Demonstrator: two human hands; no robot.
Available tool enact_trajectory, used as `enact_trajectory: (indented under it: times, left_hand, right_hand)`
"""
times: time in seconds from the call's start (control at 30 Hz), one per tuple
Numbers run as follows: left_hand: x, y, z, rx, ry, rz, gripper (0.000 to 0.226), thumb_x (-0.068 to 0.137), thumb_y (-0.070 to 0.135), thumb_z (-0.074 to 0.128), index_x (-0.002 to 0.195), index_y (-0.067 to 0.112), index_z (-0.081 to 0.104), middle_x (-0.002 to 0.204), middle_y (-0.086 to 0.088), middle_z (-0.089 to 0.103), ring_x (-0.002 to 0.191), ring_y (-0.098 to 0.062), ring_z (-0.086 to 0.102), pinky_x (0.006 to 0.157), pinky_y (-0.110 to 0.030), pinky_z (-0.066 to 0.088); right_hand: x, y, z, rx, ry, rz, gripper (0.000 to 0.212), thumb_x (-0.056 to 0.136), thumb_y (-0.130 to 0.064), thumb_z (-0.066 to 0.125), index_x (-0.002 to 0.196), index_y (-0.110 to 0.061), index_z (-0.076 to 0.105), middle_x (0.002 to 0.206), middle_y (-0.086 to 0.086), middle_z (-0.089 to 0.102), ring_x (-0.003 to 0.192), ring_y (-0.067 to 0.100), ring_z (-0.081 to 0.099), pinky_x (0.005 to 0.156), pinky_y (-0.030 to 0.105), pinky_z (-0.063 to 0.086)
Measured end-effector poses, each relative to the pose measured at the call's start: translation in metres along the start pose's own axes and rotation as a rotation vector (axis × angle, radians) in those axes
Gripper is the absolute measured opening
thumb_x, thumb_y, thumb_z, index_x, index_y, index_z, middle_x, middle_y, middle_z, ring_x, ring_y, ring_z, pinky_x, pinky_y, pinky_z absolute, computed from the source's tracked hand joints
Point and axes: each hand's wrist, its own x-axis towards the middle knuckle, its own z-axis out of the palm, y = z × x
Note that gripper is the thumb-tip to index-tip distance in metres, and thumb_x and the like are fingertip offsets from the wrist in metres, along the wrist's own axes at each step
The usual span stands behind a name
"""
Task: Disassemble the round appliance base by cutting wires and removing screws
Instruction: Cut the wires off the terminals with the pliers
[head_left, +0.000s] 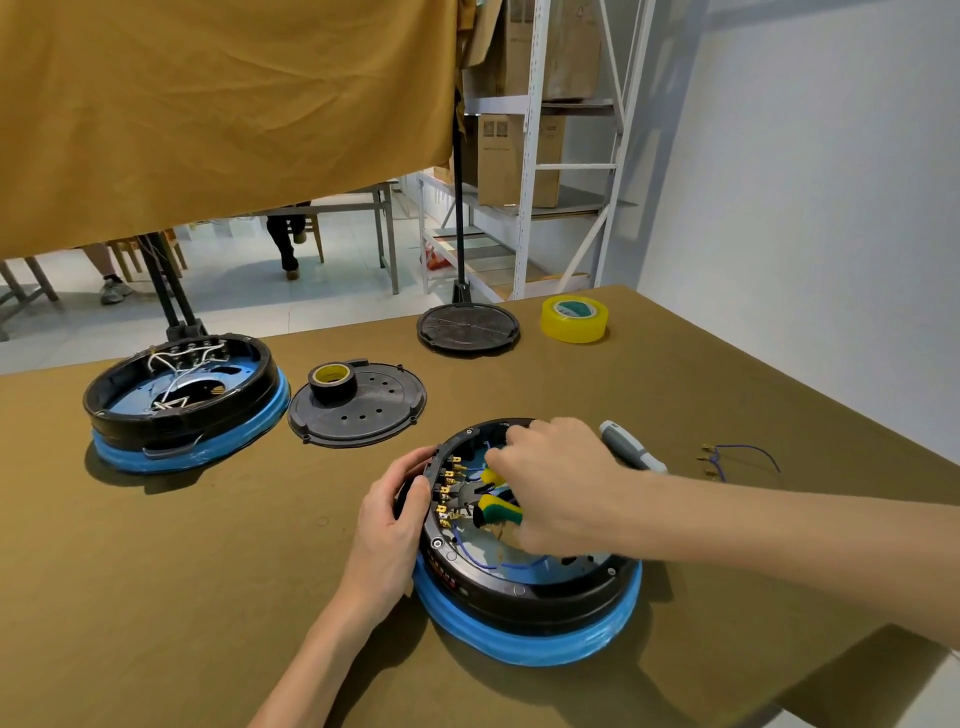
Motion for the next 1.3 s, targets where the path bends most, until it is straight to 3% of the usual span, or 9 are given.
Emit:
enact_trajectory:
  times: [0.17, 0.27, 0.37, 0.43, 0.5, 0.7, 0.87, 1.07, 1.3]
  left_hand:
    - [0.000, 0.001, 0.000, -0.012, 0.001, 0.004, 0.043, 0.098, 0.048, 0.045, 0.138, 0.038, 0.056, 0.135, 0.015, 0.063, 0.132, -0.007, 0.053, 0.112, -0.048, 0.046]
    - [0.000, 0.002, 0.000, -0.017, 0.000, 0.018, 0.042, 0.098, 0.047, 0.045, 0.137, 0.038, 0.057, 0.131, 0.020, 0.064, 0.129, -0.003, 0.055, 0.110, -0.041, 0.048]
    - [0.001, 0.002, 0.000, -0.004, 0.000, 0.019, 0.036, 0.101, 0.043, 0.046, 0.135, 0.040, 0.056, 0.131, 0.023, 0.063, 0.128, 0.004, 0.054, 0.110, -0.034, 0.047]
    - [0.001, 0.001, 0.001, 0.008, 0.001, 0.020, 0.029, 0.107, 0.034, 0.047, 0.135, 0.041, 0.056, 0.132, 0.024, 0.062, 0.126, 0.007, 0.053, 0.110, -0.032, 0.046]
    - [0.002, 0.000, 0.000, 0.018, 0.008, 0.016, 0.031, 0.109, 0.026, 0.046, 0.136, 0.039, 0.056, 0.134, 0.021, 0.062, 0.128, 0.004, 0.053, 0.111, -0.035, 0.045]
    - [0.001, 0.002, 0.001, 0.001, 0.008, 0.011, 0.031, 0.109, 0.030, 0.046, 0.137, 0.035, 0.056, 0.134, 0.015, 0.063, 0.127, -0.002, 0.056, 0.110, -0.042, 0.049]
    - [0.000, 0.002, 0.001, 0.000, 0.002, 0.015, 0.038, 0.105, 0.036, 0.046, 0.142, 0.031, 0.055, 0.137, 0.010, 0.062, 0.132, -0.009, 0.054, 0.111, -0.050, 0.047]
    - [0.000, 0.003, 0.002, 0.002, 0.001, -0.002, 0.047, 0.097, 0.048, 0.044, 0.141, 0.035, 0.055, 0.138, 0.011, 0.061, 0.135, -0.012, 0.052, 0.112, -0.052, 0.046]
    - [0.001, -0.001, 0.001, 0.006, 0.008, -0.011, 0.048, 0.097, 0.050, 0.044, 0.142, 0.036, 0.055, 0.139, 0.013, 0.061, 0.136, -0.012, 0.051, 0.114, -0.051, 0.043]
  right_hand:
    - [-0.001, 0.002, 0.001, -0.020, -0.001, -0.009, 0.035, 0.077, -0.040, 0.073, 0.097, -0.015, 0.058, 0.081, -0.002, 0.046, 0.075, 0.023, 0.049, 0.062, 0.032, 0.031]
    - [-0.001, 0.005, 0.002, -0.038, 0.006, -0.033, 0.039, 0.078, -0.041, 0.072, 0.104, -0.015, 0.059, 0.088, 0.000, 0.051, 0.079, 0.023, 0.049, 0.067, 0.034, 0.032]
    - [-0.001, 0.007, -0.007, 0.065, -0.080, 0.027, 0.046, 0.079, -0.045, 0.072, 0.114, -0.016, 0.066, 0.091, 0.000, 0.063, 0.082, 0.023, 0.061, 0.062, 0.031, 0.045]
    - [0.000, 0.004, -0.005, 0.145, -0.138, 0.099, 0.038, 0.078, -0.045, 0.073, 0.105, -0.019, 0.066, 0.082, -0.001, 0.064, 0.075, 0.024, 0.063, 0.056, 0.029, 0.043]
    - [0.002, 0.000, -0.004, 0.152, -0.142, 0.128, 0.031, 0.077, -0.044, 0.074, 0.093, -0.021, 0.062, 0.075, -0.003, 0.060, 0.067, 0.022, 0.059, 0.054, 0.028, 0.040]
    - [-0.005, 0.016, 0.005, -0.206, 0.018, -0.194, 0.051, 0.079, -0.038, 0.074, 0.120, -0.013, 0.057, 0.101, 0.004, 0.056, 0.085, 0.022, 0.047, 0.074, 0.034, 0.037]
    - [-0.011, 0.024, 0.011, -0.088, 0.041, -0.157, 0.064, 0.082, -0.053, 0.072, 0.133, -0.018, 0.055, 0.111, 0.003, 0.057, 0.093, 0.021, 0.049, 0.080, 0.034, 0.041]
    - [-0.016, 0.027, 0.012, -0.050, 0.059, -0.146, 0.069, 0.083, -0.056, 0.069, 0.138, -0.017, 0.053, 0.115, 0.004, 0.057, 0.098, 0.022, 0.051, 0.084, 0.034, 0.041]
    - [-0.016, 0.040, 0.009, 0.086, 0.018, 0.007, 0.077, 0.078, -0.059, 0.070, 0.145, -0.023, 0.053, 0.105, -0.002, 0.055, 0.090, 0.018, 0.050, 0.076, 0.033, 0.041]
